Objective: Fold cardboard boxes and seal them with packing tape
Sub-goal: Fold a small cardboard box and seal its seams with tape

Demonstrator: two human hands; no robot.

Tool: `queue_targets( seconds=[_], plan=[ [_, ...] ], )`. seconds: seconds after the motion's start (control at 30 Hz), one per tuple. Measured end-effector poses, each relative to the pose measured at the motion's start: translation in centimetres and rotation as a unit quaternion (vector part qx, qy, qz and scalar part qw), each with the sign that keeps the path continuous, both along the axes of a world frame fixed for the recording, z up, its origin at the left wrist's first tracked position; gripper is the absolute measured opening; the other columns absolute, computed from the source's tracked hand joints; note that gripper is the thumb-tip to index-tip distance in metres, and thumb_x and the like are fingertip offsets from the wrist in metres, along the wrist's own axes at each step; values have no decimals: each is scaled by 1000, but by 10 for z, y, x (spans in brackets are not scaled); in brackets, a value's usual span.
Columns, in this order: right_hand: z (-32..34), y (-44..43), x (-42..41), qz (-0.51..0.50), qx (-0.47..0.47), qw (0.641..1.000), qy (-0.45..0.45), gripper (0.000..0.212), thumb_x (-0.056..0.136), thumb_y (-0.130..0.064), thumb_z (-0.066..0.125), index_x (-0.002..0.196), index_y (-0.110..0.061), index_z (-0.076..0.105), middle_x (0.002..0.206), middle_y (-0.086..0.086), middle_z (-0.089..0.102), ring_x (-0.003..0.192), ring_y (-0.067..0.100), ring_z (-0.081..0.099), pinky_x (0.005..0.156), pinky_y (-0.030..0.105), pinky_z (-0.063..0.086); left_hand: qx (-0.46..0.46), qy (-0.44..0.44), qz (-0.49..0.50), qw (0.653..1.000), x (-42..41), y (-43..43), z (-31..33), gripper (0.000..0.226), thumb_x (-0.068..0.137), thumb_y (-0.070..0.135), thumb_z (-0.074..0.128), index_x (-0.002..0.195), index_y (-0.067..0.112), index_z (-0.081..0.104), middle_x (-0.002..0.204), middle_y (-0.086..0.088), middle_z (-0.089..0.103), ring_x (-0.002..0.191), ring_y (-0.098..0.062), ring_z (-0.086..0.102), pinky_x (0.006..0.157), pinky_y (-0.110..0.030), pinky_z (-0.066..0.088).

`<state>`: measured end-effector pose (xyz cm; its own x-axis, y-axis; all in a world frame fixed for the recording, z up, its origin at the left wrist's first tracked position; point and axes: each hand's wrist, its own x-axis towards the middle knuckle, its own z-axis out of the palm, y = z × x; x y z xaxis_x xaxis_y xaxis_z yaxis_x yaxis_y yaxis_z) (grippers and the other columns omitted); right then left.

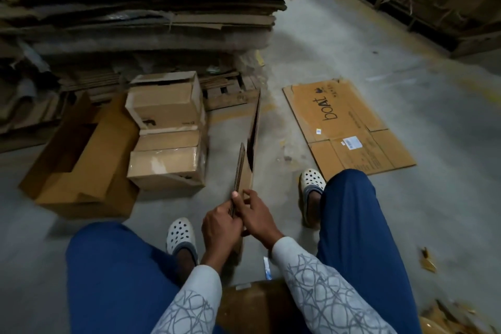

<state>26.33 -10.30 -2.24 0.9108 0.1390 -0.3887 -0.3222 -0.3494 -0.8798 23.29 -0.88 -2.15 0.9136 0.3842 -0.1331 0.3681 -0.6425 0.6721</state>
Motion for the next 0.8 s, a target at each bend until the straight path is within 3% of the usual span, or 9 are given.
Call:
queue_targets(
  seconds=[0.13,0.27,0.4,0.47,0.53,0.6,0.63,0.7,0.8],
  plan=[
    [3,-6,1,-21,60,997,42,85,79,-85,52,144,-31,46,133,5,61,113,29,64,77,52,63,-43,18,-10,999,-3,6,4,23,99,50,53,101,35,70,87,8,69,83,-15,65,68,-30,48],
    [10,-8,1,-23,101,993,61,62,95,-59,57,146,-24,48,131,10,60,107,33,66,67,49,64,-102,71,-41,991,-6,13,-2,69,84,82,29,133,40,53,124,5,63,111,-21,60,98,-49,49],
    [13,-8,3,-13,65,998,22,49,96,-52,53,132,-19,59,117,13,67,90,32,73,65,50,64,-161,129,-52,977,-8,17,-11,90,70,101,23,146,54,34,145,5,52,130,-26,53,107,-59,42],
    [7,-9,10,-9,32,999,12,58,83,-60,52,121,-19,63,109,12,71,84,32,74,67,51,63,-205,138,-54,967,-8,15,-10,93,65,104,27,146,58,31,149,3,50,132,-26,51,109,-58,41],
    [-8,-13,19,-7,5,1000,8,63,72,-63,50,111,-17,66,100,12,73,80,32,74,68,52,63,-275,136,-35,951,-10,12,2,94,72,98,32,150,47,35,148,1,52,131,-26,52,108,-53,43],
    [-7,-17,20,-11,-27,1000,4,56,70,-60,51,101,-16,66,91,12,73,76,33,73,70,53,62,-320,139,7,937,-9,16,12,81,85,83,41,151,35,40,137,-1,56,120,-26,57,101,-51,49],
    [5,-19,17,-11,-38,999,9,52,73,-57,54,102,-15,65,91,12,73,75,34,73,70,53,62,-293,134,21,946,-9,20,15,73,90,75,49,149,32,42,133,0,57,115,-25,58,99,-51,51],
    [22,-23,12,-6,-9,999,51,42,87,-42,61,119,-15,57,102,17,71,68,36,74,65,50,63,-140,115,17,983,-8,29,12,57,93,53,64,142,29,49,123,3,62,108,-23,62,92,-49,57],
    [32,-25,15,32,-2,995,91,47,97,-31,61,139,-21,42,109,20,70,63,35,74,64,45,63,15,111,26,993,-7,30,7,16,99,30,60,113,23,56,94,1,60,79,-23,68,67,-43,64]
  ],
)
